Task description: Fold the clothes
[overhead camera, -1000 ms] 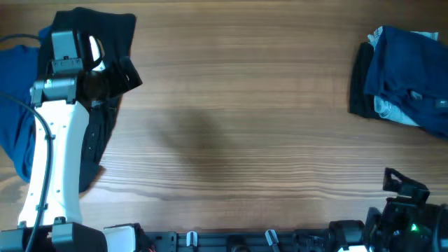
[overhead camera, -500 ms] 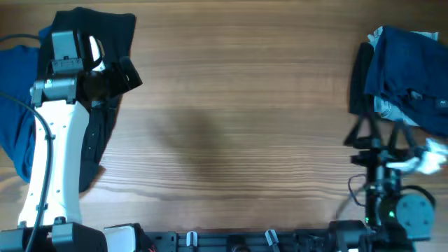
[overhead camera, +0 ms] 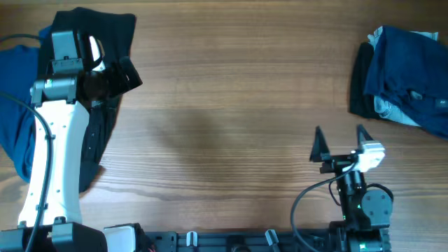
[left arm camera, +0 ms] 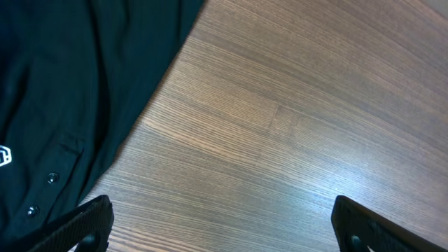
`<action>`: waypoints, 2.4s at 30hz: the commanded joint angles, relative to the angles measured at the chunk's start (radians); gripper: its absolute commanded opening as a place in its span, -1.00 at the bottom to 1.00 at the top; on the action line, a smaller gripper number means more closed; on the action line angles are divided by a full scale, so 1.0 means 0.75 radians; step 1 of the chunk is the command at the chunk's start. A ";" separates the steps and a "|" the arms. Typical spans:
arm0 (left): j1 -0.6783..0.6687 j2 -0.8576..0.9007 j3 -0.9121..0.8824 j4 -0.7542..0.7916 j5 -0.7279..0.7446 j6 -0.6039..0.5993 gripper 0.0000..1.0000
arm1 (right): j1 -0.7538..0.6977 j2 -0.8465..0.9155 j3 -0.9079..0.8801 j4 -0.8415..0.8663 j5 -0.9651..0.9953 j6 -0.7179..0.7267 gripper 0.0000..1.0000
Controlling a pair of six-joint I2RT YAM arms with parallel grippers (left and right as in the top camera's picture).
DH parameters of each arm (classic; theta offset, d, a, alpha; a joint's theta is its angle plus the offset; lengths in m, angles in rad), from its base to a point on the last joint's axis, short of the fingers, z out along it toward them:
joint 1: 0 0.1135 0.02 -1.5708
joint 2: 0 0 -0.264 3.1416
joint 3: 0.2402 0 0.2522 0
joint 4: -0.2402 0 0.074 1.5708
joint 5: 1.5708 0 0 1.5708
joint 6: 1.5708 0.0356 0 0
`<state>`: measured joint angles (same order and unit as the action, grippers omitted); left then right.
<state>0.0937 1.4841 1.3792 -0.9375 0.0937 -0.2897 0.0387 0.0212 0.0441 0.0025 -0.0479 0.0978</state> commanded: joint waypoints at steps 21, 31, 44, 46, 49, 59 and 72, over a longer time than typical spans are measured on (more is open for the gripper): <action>0.006 0.004 -0.006 0.004 -0.012 0.028 1.00 | 0.004 -0.023 -0.052 0.001 -0.036 -0.200 0.99; 0.006 0.004 -0.006 0.004 -0.012 0.028 0.99 | 0.004 -0.023 -0.052 0.001 -0.036 -0.200 0.99; -0.145 -0.470 -0.394 0.820 -0.003 -0.089 1.00 | 0.004 -0.023 -0.052 0.001 -0.036 -0.200 0.99; -0.175 -0.623 -0.569 1.029 -0.002 -0.091 1.00 | 0.004 -0.023 -0.052 0.001 -0.036 -0.200 0.99; -0.182 -0.873 -0.830 1.214 -0.006 -0.220 1.00 | 0.004 -0.023 -0.052 0.001 -0.036 -0.200 1.00; -0.182 -1.387 -1.461 1.446 -0.069 -0.339 1.00 | 0.004 -0.023 -0.052 0.001 -0.036 -0.200 0.99; -0.182 -1.790 -1.831 1.433 -0.094 -0.374 0.99 | 0.004 -0.023 -0.052 0.001 -0.036 -0.200 0.99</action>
<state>-0.0383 0.1722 0.0315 0.1581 0.0490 -0.5602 0.0387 0.0135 0.0078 0.0010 -0.0849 -0.0364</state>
